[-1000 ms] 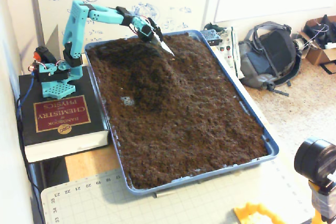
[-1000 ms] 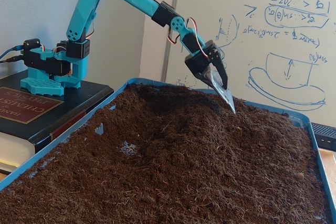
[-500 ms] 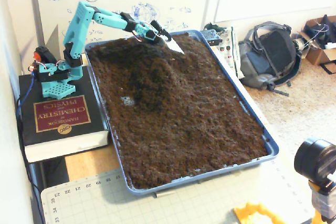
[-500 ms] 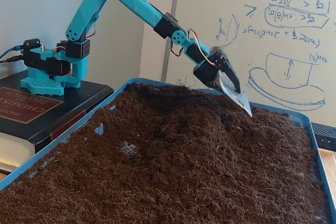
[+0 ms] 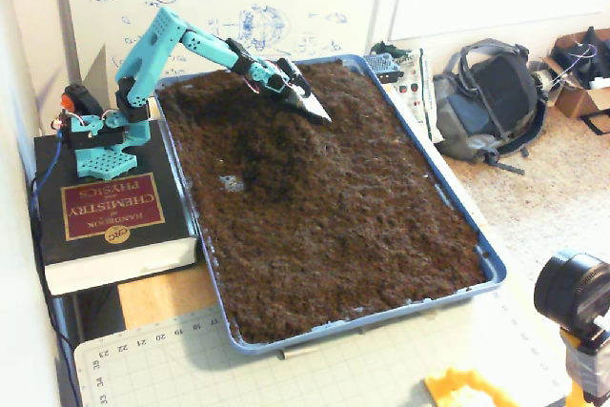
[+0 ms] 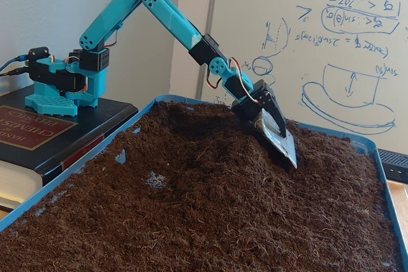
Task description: Build a berm.
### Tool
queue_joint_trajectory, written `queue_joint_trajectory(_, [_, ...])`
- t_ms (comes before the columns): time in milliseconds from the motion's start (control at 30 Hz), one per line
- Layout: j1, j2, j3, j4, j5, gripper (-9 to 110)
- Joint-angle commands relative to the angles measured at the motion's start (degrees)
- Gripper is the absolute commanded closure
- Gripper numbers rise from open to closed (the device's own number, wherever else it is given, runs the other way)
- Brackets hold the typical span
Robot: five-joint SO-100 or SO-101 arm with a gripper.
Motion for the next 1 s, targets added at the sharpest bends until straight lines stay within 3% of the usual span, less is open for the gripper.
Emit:
queue_joint_trajectory(0, [1.0,2.1,-5.1,-1.1,0.4,101])
queue_joint_trajectory(467, [0.9,4.0,-12.1,23.2,1.6,101])
queue_joint_trajectory(967, [-0.4,1.9,-22.1,37.2,8.1,101])
